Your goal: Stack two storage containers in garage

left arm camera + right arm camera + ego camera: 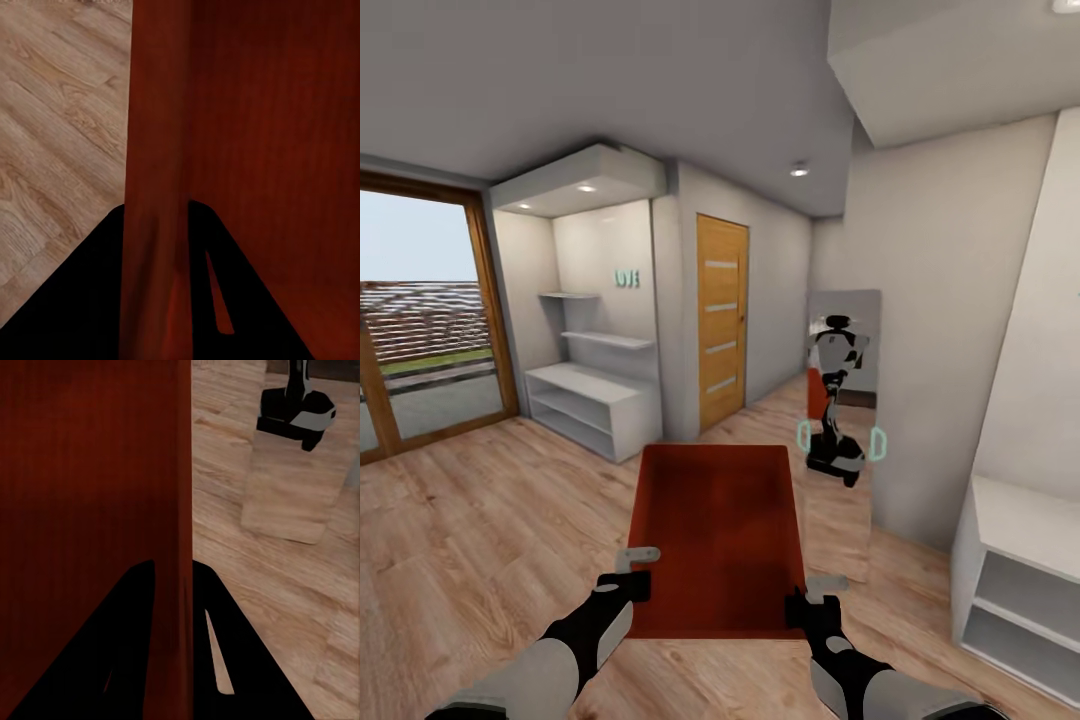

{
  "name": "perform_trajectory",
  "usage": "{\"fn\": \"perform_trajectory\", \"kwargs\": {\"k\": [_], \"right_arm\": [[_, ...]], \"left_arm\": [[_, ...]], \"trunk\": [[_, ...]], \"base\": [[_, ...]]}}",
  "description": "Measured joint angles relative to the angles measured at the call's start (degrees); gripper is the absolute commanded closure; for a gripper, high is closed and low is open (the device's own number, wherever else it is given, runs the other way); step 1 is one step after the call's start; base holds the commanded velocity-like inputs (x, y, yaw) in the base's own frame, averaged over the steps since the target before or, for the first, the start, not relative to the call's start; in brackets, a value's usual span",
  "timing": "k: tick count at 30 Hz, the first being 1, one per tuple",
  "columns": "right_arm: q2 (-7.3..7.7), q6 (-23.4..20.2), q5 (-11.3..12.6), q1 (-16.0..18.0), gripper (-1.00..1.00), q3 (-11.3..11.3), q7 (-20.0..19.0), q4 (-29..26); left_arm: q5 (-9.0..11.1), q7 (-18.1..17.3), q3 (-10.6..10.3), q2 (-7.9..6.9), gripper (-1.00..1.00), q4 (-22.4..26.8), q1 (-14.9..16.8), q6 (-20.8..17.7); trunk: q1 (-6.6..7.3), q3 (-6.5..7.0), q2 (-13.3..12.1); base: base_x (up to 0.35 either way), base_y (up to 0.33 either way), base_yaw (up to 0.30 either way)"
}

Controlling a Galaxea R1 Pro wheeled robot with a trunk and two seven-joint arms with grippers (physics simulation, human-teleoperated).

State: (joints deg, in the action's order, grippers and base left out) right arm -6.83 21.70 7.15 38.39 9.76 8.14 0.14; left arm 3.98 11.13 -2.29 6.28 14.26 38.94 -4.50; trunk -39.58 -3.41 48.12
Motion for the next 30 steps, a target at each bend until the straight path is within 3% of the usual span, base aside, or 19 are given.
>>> {"fn": "perform_trajectory", "kwargs": {"k": [23, 30], "right_arm": [[0.00, 0.0, 0.1, 0.0, 1.00, 0.1, 0.0, 0.0], [0.00, 0.1, 0.1, 0.0, 1.00, 0.1, 0.0, 0.0]], "left_arm": [[0.0, 0.0, 0.0, 0.00, 1.00, 0.0, 0.0, 0.0], [0.0, 0.0, 0.0, 0.00, 1.00, 0.0, 0.0, 0.0]], "trunk": [[0.00, 0.00, 0.0], [0.00, 0.00, 0.0]], "base": [[0.322, 0.019, 0.000], [0.322, 0.085, 0.141]]}}
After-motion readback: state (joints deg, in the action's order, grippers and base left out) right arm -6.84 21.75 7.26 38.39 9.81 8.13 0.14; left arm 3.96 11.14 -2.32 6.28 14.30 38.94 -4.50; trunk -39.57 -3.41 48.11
